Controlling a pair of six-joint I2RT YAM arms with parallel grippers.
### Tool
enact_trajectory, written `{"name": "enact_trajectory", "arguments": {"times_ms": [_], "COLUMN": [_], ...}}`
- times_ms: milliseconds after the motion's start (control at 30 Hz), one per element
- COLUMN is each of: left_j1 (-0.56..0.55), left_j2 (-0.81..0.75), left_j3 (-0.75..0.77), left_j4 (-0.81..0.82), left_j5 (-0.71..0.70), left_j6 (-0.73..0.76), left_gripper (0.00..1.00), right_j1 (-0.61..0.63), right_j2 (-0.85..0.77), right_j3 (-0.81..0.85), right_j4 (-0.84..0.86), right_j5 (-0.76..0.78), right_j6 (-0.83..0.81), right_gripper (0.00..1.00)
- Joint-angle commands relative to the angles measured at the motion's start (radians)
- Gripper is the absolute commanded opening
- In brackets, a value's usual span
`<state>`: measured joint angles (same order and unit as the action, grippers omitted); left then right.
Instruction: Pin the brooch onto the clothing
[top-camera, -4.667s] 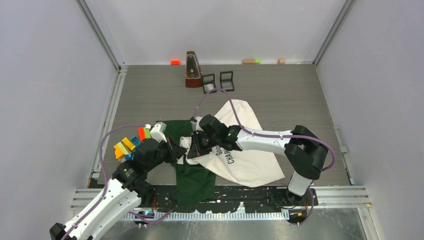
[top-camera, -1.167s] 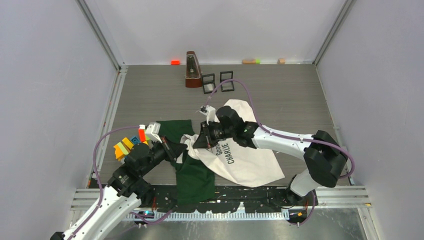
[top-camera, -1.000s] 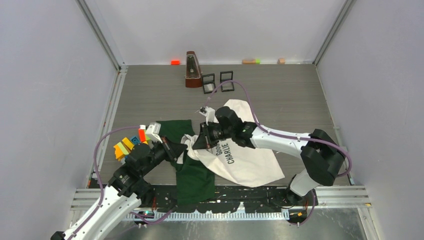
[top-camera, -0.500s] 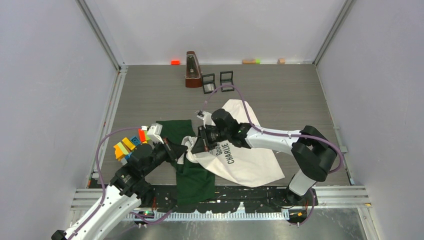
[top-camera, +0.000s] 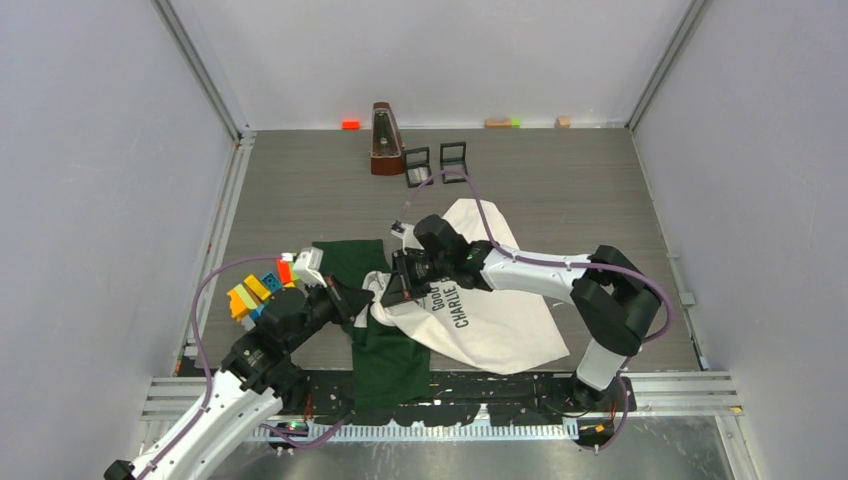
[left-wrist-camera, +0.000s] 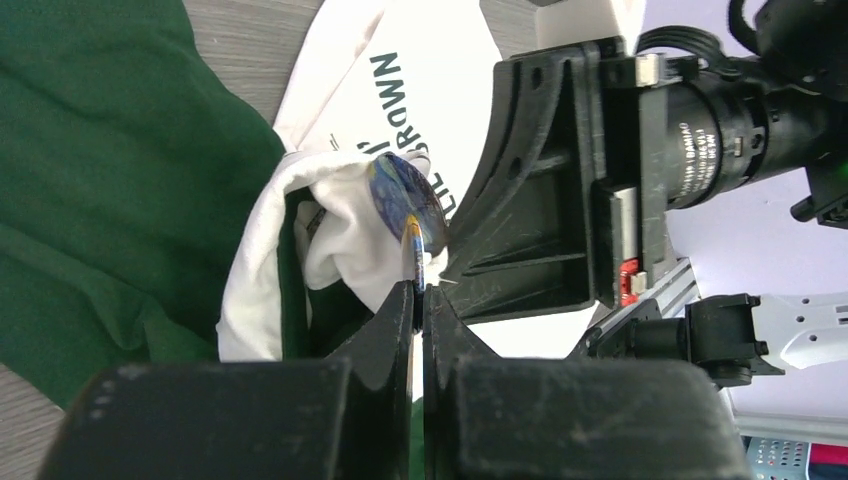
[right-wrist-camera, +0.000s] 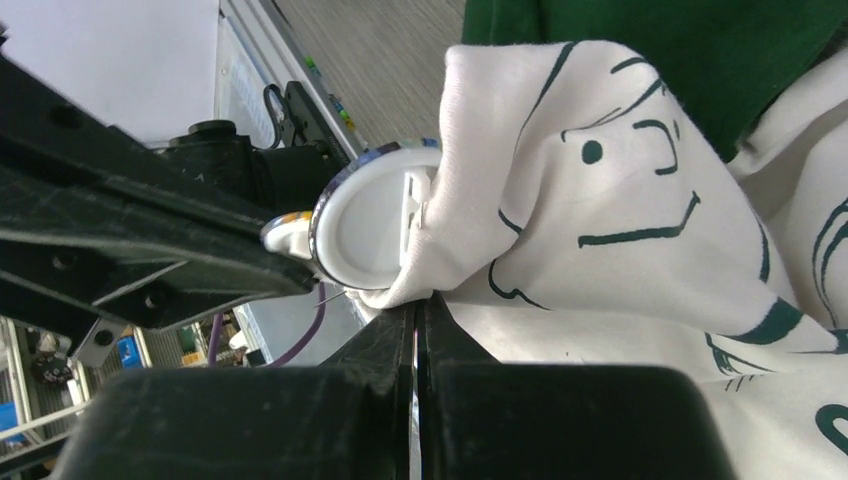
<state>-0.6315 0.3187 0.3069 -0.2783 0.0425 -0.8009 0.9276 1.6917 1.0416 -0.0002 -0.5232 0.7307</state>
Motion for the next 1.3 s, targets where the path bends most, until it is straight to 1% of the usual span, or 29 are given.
{"name": "enact_trajectory", "arguments": {"times_ms": [0,167,300,467,533,567,600,633,667,700,733,767,800,833,867,967,1067,1167,1267], "left_j1": [-0.007,-0.007,-0.007,-0.005,-0.003,0.000,0.005,0.012,0.022,0.037,0.052,0.071,0.102,0.127,0.158,0.250,0.323,0.350,0.351], "left_j2": [-0.007,-0.006,-0.004,-0.003,0.008,0.015,0.026,0.032,0.051,0.070,0.091,0.116,0.143,0.170,0.201,0.298,0.392,0.474,0.512], "left_j3": [0.015,0.006,0.005,0.021,0.028,0.034,0.040,0.047,0.058,0.069,0.082,0.096,0.111,0.127,0.144,0.196,0.261,0.342,0.391], "left_j4": [0.204,0.211,0.215,0.157,0.134,0.125,0.119,0.119,0.122,0.129,0.135,0.142,0.152,0.167,0.184,0.248,0.291,0.285,0.237], "left_j5": [0.068,0.069,0.070,0.043,0.047,0.054,0.068,0.088,0.116,0.154,0.198,0.248,0.310,0.372,0.468,0.698,0.896,1.032,1.110], "left_j6": [-0.038,-0.040,-0.043,-0.029,-0.019,-0.013,-0.008,-0.004,0.001,0.007,0.018,0.026,0.033,0.040,0.044,0.048,0.050,0.085,0.155], "left_gripper": [0.00,0.00,0.00,0.00,0.00,0.00,0.00,0.00,0.00,0.00,0.00,0.00,0.00,0.00,0.00,0.00,0.00,0.00,0.00], "right_j1": [0.008,0.010,0.010,0.007,-0.003,-0.016,-0.024,-0.039,-0.047,-0.062,-0.068,-0.080,-0.083,-0.088,-0.090,-0.093,-0.093,-0.093,-0.093], "right_j2": [0.047,0.077,0.080,0.013,-0.029,-0.044,-0.074,-0.092,-0.128,-0.168,-0.191,-0.236,-0.260,-0.313,-0.340,-0.474,-0.562,-0.620,-0.626], "right_j3": [0.074,0.130,0.137,0.108,0.088,0.081,0.062,0.052,0.028,0.018,-0.001,-0.009,-0.025,-0.033,-0.049,-0.077,-0.127,-0.170,-0.180], "right_j4": [-0.042,-0.107,-0.103,-0.101,-0.133,-0.145,-0.165,-0.173,-0.188,-0.196,-0.217,-0.228,-0.243,-0.247,-0.249,-0.227,-0.176,-0.113,-0.074], "right_j5": [0.068,0.087,0.083,0.101,0.116,0.121,0.121,0.118,0.114,0.106,0.101,0.088,0.081,0.069,0.066,0.070,0.059,0.036,0.004], "right_j6": [0.045,0.063,0.066,0.032,-0.008,-0.039,-0.054,-0.090,-0.111,-0.157,-0.205,-0.232,-0.283,-0.305,-0.347,-0.414,-0.470,-0.498,-0.493], "right_gripper": [0.01,0.01,0.01,0.01,0.08,0.16,0.20,0.28,0.32,0.40,0.43,0.49,0.53,0.55,0.59,0.62,0.64,0.66,0.67]}}
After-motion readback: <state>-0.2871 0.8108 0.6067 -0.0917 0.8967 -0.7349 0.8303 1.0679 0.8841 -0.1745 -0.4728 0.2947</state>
